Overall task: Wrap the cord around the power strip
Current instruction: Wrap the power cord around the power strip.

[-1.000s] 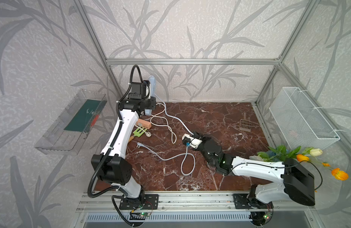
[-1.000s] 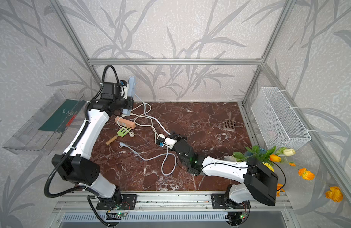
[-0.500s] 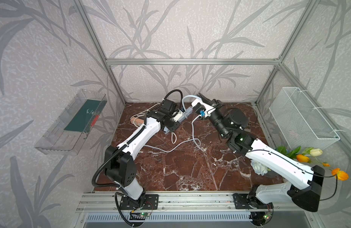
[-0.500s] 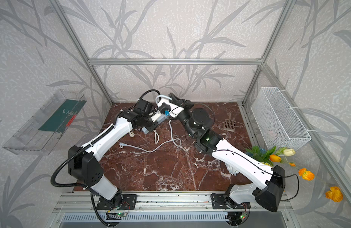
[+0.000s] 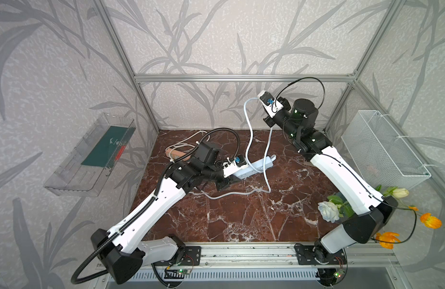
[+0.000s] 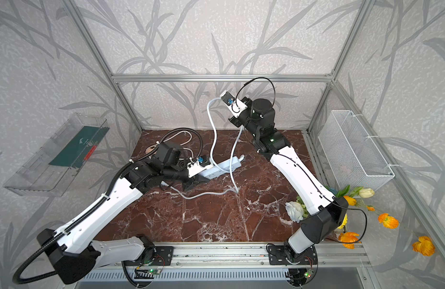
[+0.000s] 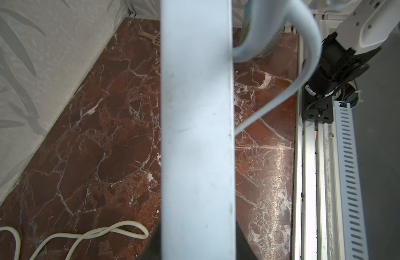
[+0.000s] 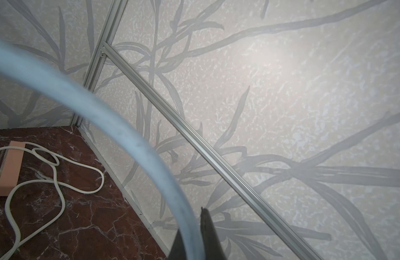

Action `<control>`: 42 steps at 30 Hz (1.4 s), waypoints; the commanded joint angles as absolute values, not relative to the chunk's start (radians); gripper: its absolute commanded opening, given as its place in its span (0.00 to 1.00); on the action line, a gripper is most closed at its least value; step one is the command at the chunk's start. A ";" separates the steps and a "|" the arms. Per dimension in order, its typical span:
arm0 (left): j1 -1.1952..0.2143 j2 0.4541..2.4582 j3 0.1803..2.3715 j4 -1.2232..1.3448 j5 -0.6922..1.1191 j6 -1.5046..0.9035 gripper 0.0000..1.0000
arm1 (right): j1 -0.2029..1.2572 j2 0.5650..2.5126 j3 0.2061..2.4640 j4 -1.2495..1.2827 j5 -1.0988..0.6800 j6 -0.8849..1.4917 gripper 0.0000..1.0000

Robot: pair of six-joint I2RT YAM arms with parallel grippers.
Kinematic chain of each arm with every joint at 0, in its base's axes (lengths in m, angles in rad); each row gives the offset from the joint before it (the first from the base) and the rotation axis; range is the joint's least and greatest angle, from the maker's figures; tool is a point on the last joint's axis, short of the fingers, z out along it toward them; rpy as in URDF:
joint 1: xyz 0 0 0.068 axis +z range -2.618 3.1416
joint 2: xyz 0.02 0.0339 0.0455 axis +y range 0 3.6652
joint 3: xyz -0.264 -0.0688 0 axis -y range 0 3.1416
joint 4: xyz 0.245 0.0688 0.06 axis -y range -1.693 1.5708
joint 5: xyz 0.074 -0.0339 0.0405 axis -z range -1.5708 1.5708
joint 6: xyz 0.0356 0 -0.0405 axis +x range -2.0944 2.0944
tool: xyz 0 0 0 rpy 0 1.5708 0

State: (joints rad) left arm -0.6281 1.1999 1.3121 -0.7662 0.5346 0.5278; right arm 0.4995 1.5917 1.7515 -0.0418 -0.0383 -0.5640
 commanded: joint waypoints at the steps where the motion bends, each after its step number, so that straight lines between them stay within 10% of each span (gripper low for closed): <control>1: -0.629 1.137 1.375 -0.672 0.709 0.544 0.00 | 0.472 1.627 1.781 -0.096 -0.124 -0.455 0.00; 14: -0.592 1.094 1.362 -0.446 0.578 0.424 0.00 | 0.471 1.728 1.545 0.060 -0.080 -0.236 0.00; 31: -0.530 1.275 1.343 -0.682 0.286 0.477 0.00 | 0.475 1.682 2.074 -0.191 -0.223 -0.195 0.00; 42: -0.563 1.397 1.397 -0.798 0.258 0.428 0.00 | 0.558 1.755 2.304 -0.301 0.008 -0.488 0.00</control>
State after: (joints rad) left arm -0.5510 1.3796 1.3499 -0.7322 0.2737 0.4465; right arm 0.5655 1.7260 2.2501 -0.3157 -0.1070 -0.3996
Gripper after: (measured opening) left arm 0.280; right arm 0.084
